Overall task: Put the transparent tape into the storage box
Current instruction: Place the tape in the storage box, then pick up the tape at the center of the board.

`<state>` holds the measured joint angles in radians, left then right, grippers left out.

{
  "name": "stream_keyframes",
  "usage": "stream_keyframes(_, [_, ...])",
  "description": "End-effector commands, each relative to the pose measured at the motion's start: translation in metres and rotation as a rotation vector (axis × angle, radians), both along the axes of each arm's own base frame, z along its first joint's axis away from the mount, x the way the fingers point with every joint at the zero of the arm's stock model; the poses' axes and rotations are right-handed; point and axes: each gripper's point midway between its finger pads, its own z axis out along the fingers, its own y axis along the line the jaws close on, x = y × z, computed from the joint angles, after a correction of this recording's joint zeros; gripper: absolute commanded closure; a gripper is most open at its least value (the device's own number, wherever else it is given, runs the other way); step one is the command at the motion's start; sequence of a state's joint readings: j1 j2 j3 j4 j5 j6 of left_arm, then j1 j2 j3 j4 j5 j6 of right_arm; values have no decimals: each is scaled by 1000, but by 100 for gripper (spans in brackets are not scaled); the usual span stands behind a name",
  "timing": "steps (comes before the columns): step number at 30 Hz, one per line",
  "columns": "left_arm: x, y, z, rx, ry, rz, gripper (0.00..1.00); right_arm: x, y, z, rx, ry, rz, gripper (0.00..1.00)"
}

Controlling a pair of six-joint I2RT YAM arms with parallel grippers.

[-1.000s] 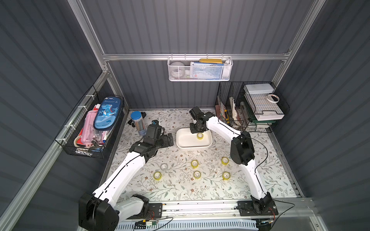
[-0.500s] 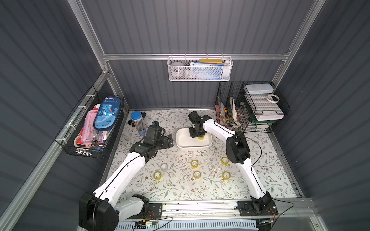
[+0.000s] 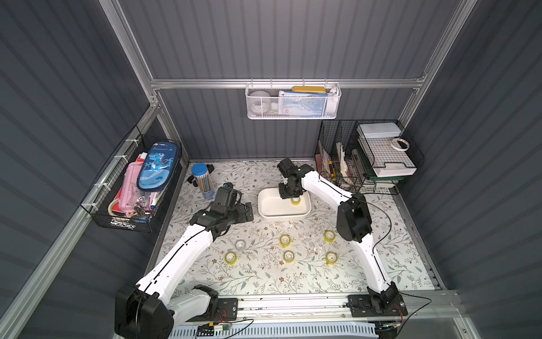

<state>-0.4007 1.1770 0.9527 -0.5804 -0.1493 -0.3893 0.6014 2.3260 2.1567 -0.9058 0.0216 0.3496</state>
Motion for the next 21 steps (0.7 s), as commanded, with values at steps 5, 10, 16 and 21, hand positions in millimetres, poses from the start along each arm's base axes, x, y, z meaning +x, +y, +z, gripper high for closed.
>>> stream_keyframes(5, [-44,-2,-63,-11,313,7,1,-42,-44,65,15,-16,-60,62])
stream_keyframes(10, [-62,4,-95,-65,440,59,6,-70,-71,64,-2,2,-95,62])
stream_keyframes(16, [-57,4,-106,-103,429,51,19,-85,-84,60,-6,9,-119,62])
stream_keyframes(21, [-60,10,-120,-70,467,78,18,-87,-88,63,-6,-3,-129,62])
